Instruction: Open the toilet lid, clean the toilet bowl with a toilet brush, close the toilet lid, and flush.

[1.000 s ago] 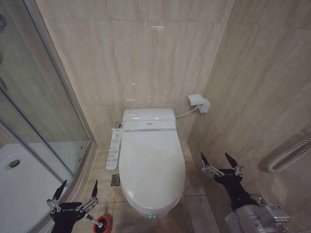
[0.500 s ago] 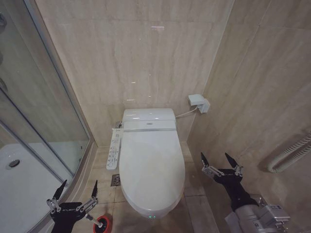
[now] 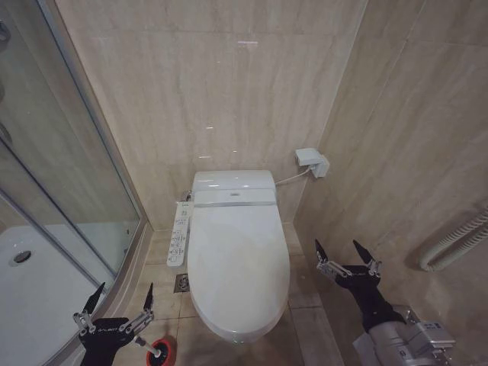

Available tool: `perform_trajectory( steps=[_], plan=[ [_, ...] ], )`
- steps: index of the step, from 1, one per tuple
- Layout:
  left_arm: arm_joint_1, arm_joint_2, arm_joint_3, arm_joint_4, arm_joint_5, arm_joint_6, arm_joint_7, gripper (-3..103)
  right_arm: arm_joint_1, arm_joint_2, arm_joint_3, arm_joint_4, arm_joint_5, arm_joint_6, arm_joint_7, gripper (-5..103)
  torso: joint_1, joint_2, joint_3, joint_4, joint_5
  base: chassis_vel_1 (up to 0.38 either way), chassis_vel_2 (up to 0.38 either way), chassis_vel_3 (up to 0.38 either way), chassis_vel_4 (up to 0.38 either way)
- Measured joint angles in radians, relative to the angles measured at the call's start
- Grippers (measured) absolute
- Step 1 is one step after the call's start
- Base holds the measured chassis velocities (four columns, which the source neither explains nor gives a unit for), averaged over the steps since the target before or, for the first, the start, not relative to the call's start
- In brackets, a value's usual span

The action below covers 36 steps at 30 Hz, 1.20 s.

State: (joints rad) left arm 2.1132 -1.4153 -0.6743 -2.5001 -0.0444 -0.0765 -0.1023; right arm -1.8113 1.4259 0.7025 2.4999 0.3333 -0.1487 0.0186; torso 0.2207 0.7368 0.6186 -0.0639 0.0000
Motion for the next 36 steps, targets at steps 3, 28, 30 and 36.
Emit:
perform_trajectory(
  steps=[3,28,30,36],
  plan=[
    [0.000,0.000,0.000,0.000,0.000,0.000,0.000,100,0.000,0.000,0.000,0.000,0.000,0.000,0.000,100,0.000,0.000,0.000,0.0000,0.0000,0.000,0.000,0.000,0.000],
    [0.000,0.000,0.000,0.000,0.000,0.000,0.000,100,0.000,0.000,0.000,0.000,0.000,0.000,0.000,100,0.000,0.000,0.000,0.0000,0.0000,0.000,0.000,0.000,0.000],
    [0.000,0.000,0.000,0.000,0.000,0.000,0.000,100,0.000,0.000,0.000,0.000,0.000,0.000,0.000,100,0.000,0.000,0.000,0.0000,0.0000,0.000,0.000,0.000,0.000],
    [0.000,0.000,0.000,0.000,0.000,0.000,0.000,100,0.000,0.000,0.000,0.000,0.000,0.000,0.000,100,0.000,0.000,0.000,0.0000,0.0000,0.000,0.000,0.000,0.000]
  ],
)
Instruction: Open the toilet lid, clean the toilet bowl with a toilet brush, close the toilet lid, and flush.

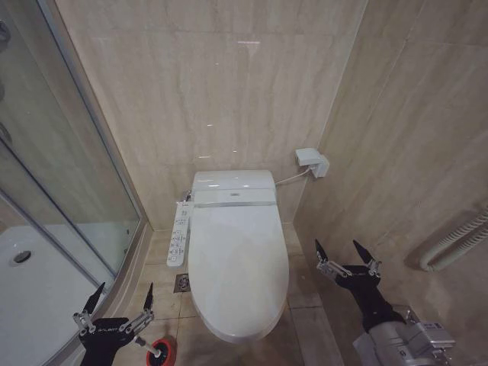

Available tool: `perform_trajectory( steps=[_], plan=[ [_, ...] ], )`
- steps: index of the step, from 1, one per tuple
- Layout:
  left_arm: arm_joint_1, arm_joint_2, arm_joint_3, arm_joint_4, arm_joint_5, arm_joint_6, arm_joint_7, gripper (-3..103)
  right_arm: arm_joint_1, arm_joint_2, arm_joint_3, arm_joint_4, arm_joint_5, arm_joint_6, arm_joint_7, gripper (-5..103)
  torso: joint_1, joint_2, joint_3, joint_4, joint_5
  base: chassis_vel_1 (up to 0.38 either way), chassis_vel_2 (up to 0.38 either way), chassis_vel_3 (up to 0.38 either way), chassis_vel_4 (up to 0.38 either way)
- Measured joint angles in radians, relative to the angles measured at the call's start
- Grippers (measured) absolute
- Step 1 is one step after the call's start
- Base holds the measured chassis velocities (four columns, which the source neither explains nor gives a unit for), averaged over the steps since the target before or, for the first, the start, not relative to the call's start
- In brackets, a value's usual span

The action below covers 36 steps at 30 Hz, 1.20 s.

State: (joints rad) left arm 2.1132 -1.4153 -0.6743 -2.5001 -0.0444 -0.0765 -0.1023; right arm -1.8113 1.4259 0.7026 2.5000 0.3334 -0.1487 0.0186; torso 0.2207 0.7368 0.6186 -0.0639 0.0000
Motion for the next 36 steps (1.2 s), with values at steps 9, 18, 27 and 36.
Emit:
perform_trajectory(
  steps=[9,18,27,36],
  plan=[
    [0.000,0.000,0.000,0.000,0.000,0.000,0.000,100,0.000,0.000,0.000,0.000,0.000,0.000,0.000,100,0.000,0.000,0.000,0.0000,0.0000,0.000,0.000,0.000,0.000],
    [0.000,0.000,0.000,0.000,0.000,0.000,0.000,100,0.000,0.000,0.000,0.000,0.000,0.000,0.000,100,0.000,0.000,0.000,0.0000,0.0000,0.000,0.000,0.000,0.000],
    [0.000,0.000,0.000,0.000,0.000,0.000,0.000,100,0.000,0.000,0.000,0.000,0.000,0.000,0.000,100,0.000,0.000,0.000,0.0000,0.0000,0.000,0.000,0.000,0.000],
    [0.000,0.000,0.000,0.000,0.000,0.000,0.000,100,0.000,0.000,0.000,0.000,0.000,0.000,0.000,100,0.000,0.000,0.000,0.0000,0.0000,0.000,0.000,0.000,0.000]
  ],
)
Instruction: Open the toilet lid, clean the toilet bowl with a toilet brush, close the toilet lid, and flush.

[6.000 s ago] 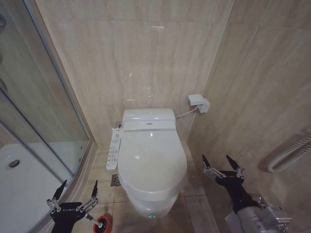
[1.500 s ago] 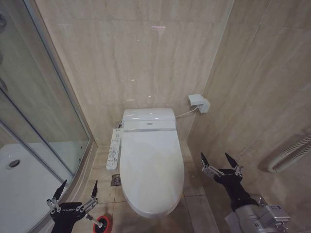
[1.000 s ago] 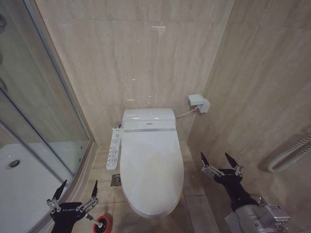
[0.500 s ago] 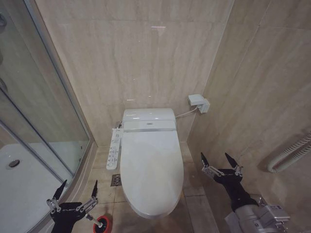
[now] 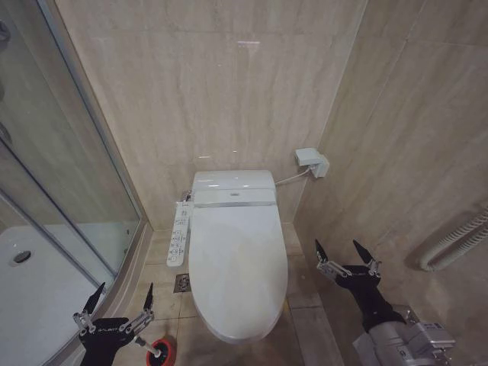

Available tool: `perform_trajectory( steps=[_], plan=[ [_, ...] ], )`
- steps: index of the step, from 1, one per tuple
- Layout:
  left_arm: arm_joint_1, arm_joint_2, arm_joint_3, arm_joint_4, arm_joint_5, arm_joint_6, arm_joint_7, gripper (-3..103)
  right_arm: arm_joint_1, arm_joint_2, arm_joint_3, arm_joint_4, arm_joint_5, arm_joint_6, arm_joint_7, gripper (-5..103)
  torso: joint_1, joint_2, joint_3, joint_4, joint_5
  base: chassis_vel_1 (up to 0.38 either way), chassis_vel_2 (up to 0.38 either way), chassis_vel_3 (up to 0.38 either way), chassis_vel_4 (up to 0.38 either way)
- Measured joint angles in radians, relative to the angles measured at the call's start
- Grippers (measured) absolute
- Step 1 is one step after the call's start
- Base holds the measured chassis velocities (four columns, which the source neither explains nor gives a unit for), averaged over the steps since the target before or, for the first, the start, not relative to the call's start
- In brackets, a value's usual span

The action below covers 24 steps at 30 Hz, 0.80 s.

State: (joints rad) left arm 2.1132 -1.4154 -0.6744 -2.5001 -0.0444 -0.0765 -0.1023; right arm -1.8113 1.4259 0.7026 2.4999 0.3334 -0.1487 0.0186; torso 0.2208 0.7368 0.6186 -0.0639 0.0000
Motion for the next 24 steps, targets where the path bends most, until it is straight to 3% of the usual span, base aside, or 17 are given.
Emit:
perform_trajectory(
  steps=[24],
  plan=[
    [0.000,0.000,0.000,0.000,0.000,0.000,0.000,100,0.000,0.000,0.000,0.000,0.000,0.000,0.000,100,0.000,0.000,0.000,0.0000,0.0000,0.000,0.000,0.000,0.000]
  ],
)
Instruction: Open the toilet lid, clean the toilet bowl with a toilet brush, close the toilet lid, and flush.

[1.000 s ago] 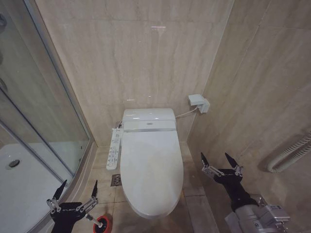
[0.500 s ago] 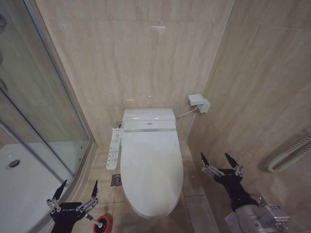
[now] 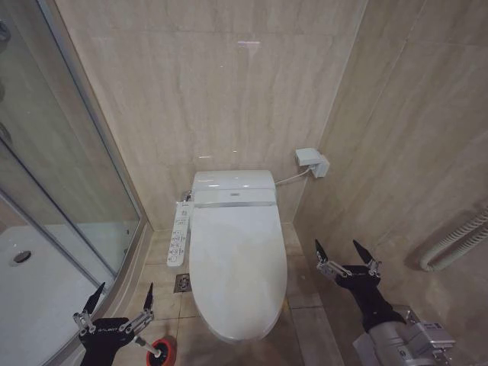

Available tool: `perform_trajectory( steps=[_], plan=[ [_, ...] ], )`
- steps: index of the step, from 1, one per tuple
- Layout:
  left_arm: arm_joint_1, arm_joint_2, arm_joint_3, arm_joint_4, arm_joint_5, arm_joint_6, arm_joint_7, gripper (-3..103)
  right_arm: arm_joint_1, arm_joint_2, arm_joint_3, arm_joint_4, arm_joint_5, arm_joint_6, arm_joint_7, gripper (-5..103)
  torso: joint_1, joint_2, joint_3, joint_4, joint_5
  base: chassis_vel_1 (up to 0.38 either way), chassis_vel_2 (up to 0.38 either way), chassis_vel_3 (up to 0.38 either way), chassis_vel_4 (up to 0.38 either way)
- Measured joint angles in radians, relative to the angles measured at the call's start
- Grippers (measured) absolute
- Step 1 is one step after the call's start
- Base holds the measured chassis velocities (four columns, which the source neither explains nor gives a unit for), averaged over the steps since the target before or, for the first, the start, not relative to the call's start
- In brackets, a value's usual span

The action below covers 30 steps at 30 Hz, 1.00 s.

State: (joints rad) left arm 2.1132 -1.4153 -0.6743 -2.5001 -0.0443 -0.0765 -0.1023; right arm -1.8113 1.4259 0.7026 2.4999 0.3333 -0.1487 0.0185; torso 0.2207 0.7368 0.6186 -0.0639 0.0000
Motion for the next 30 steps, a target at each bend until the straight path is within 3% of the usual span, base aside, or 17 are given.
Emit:
perform_trajectory(
  steps=[30],
  plan=[
    [0.000,0.000,0.000,0.000,0.000,0.000,0.000,100,0.000,0.000,0.000,0.000,0.000,0.000,0.000,100,0.000,0.000,0.000,0.0000,0.0000,0.000,0.000,0.000,0.000]
  ],
)
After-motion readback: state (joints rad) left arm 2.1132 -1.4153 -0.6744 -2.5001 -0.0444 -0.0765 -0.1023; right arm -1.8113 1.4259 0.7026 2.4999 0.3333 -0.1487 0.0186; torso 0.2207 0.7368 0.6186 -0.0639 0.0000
